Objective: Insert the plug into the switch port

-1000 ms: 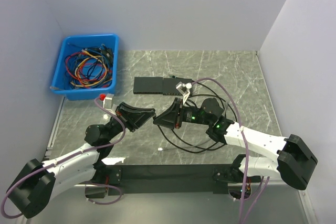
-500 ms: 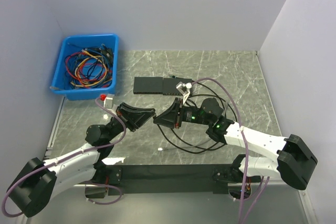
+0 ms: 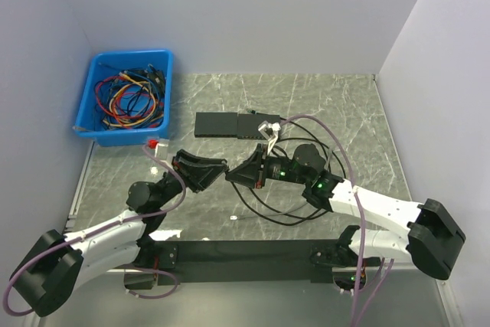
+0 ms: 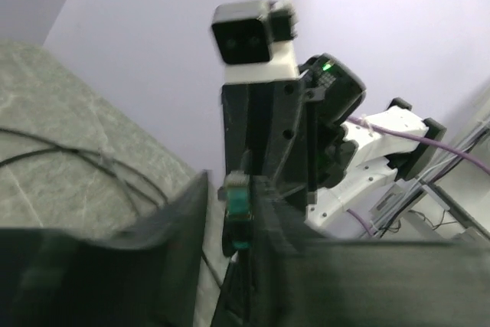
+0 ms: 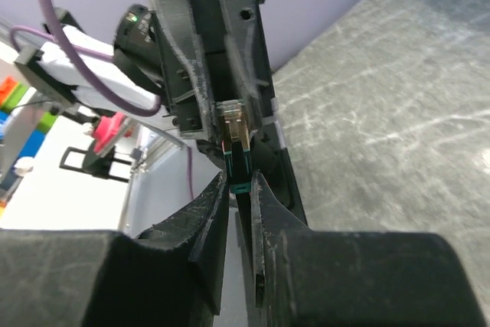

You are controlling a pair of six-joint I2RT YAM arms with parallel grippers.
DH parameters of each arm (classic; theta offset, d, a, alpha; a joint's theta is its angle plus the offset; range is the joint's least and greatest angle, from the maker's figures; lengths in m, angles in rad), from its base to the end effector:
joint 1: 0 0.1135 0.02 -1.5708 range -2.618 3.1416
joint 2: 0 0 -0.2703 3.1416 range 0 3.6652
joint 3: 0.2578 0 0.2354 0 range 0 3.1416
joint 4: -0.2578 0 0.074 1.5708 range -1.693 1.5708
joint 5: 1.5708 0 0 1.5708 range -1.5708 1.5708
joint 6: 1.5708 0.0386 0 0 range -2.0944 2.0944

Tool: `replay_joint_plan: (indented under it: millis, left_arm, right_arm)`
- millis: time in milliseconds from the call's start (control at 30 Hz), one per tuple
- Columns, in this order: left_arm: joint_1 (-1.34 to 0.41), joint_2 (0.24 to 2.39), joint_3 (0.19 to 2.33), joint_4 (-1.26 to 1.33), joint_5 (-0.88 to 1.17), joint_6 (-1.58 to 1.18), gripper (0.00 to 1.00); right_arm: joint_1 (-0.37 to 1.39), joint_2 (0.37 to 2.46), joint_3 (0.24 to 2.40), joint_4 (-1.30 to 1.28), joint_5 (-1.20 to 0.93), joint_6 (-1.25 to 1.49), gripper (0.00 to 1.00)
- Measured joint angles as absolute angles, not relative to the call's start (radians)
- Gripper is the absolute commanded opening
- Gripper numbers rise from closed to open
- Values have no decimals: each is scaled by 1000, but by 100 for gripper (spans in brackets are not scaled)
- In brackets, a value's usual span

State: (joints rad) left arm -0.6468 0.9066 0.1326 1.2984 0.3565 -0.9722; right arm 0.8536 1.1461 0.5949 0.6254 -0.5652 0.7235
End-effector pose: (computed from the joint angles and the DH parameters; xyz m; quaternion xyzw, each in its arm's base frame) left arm 0.1144 -0.1032 0.2653 0.0719 0.5101 -0.6783 0.5240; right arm 0.1423 0.1947 0.2996 -0.2464 0.6387 0.6329 0.3615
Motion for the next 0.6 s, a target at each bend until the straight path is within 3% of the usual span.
replay_joint_plan:
  millis: [67,100,200,400,600]
  left_arm:
    - [-647,902,135,1238,353,-930,52]
    - [-647,892,142,1181,347,-911,64]
    - [-646,842,182,976,296,-821,75]
    - [-562,892,404,603,125,-640,74]
    - [-368,1357,848,414,102,-550,71]
  right_arm:
    - [853,1129,595,587,-540,703,0]
    - [853,1116,596,557,-515,688,0]
    - [851,1071,597,454,-429,639,0]
    - [832,1005,599,251,-169,580,0]
    - [830,1012,602,64,40,553,0]
